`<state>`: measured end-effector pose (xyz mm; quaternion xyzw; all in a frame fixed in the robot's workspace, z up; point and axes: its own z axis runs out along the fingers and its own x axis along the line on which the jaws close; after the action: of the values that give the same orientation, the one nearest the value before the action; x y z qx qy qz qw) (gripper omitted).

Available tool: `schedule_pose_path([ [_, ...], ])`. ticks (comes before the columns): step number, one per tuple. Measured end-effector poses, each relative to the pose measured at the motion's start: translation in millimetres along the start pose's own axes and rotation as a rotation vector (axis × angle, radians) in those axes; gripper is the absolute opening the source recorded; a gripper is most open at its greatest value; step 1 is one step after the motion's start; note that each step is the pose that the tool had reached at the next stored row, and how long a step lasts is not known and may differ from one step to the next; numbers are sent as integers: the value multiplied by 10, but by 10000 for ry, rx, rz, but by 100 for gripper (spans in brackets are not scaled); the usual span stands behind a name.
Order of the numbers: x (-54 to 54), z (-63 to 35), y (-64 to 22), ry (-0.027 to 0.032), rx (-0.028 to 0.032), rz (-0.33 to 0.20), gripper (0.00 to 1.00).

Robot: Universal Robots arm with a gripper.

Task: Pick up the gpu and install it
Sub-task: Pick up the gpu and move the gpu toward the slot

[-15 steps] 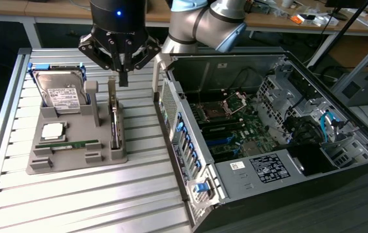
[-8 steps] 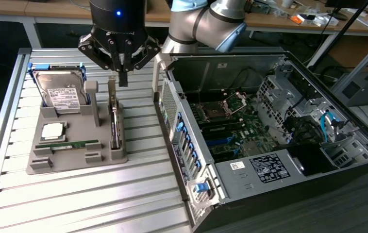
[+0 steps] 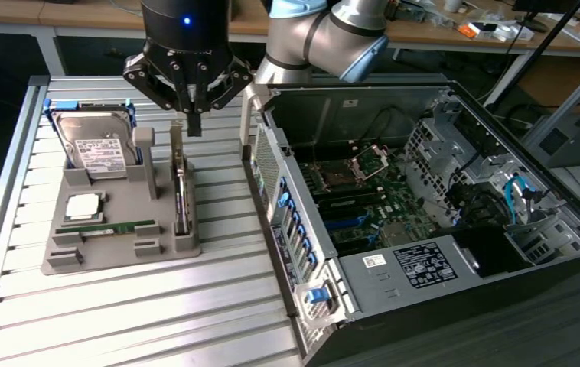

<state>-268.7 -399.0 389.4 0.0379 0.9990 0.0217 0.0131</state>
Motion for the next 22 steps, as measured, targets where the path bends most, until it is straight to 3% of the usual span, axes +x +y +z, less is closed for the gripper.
schedule_pose_path([
  [2,0,0,0,0,0,1,23],
  [3,0,0,0,0,0,1,23],
  [8,0,0,0,0,0,0,48],
  [22,2,62,-3,0,0,0,48],
])
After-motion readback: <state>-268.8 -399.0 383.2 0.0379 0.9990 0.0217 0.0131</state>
